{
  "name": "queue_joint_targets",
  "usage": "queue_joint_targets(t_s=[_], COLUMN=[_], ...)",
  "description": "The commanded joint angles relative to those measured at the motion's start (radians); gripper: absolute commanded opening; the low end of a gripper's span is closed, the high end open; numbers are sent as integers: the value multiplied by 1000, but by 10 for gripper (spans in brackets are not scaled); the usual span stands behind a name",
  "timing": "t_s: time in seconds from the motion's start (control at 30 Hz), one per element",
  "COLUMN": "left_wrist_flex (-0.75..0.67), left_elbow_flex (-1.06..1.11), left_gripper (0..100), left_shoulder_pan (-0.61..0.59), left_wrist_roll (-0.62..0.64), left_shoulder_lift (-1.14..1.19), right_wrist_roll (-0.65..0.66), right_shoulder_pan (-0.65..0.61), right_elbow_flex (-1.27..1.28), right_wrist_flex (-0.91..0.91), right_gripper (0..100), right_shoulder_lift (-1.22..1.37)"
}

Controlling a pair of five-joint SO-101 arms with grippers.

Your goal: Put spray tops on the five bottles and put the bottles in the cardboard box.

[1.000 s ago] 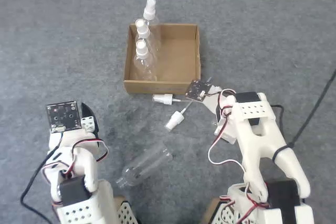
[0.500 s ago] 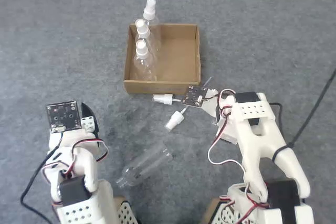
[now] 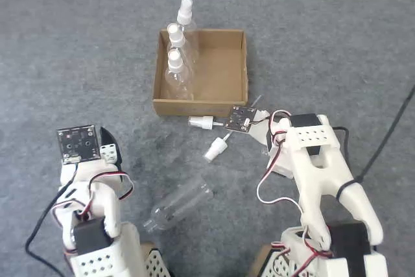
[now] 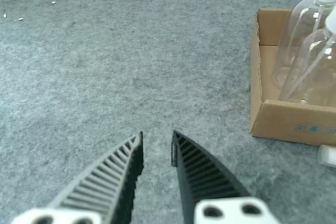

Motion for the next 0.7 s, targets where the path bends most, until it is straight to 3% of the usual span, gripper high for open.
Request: queue_joint_targets(t_s=[0.0, 0.67], left_wrist_flex=[-37, -37], left_elbow_flex=[-4, -4], left_gripper=[88, 88], left_shoulder_pan=[2, 3], left_wrist_roll=[-9, -9], left_shoulder_lift=[-12, -12], right_wrist_roll=[12, 12], right_shoulder_pan=[16, 85], right_elbow_flex=[-5, -64], right_wrist_flex=[1, -21], right_gripper=[249, 248], right_shoulder_lift=[-4, 104])
